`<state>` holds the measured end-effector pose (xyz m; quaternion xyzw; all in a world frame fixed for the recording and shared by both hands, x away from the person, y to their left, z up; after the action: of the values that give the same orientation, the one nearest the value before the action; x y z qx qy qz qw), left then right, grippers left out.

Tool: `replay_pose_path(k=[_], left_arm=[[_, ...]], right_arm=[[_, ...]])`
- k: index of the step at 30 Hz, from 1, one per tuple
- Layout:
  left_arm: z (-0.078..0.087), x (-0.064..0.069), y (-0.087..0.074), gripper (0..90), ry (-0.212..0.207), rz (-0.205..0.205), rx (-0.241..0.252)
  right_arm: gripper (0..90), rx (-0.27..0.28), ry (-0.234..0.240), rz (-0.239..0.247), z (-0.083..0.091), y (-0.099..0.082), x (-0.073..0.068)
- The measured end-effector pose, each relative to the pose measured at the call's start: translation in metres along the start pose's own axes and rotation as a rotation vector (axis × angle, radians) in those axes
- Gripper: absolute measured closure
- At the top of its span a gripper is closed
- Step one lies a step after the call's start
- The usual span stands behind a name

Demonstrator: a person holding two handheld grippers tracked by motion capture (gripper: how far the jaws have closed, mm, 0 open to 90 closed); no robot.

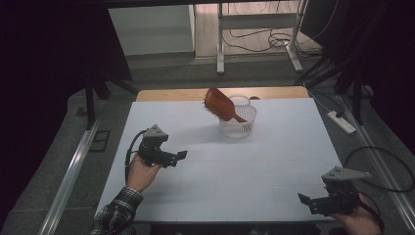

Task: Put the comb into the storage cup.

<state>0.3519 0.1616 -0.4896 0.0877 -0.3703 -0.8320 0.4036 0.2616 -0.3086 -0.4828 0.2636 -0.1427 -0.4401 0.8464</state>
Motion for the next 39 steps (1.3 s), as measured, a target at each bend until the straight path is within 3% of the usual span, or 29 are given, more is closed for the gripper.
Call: replay_pose_path(k=[39], left_arm=[[0.036,0.008,-0.051,0.0,0.032,0.054,-0.003]], right_arm=[[0.0,0.0,-0.005,0.001,0.0,0.0,0.0]])
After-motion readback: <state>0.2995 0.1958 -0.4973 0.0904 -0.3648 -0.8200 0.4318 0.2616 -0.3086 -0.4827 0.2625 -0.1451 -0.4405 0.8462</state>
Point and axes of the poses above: each handheld gripper's, and its own axes: z roughly backward along the jaws, y roughly out of its top, x roughly to its right, the point moved 5 cm from there along -z, roughly forward along the jaws, and after that the axes turned 7 degrees about -x, right-handed, at the moved point
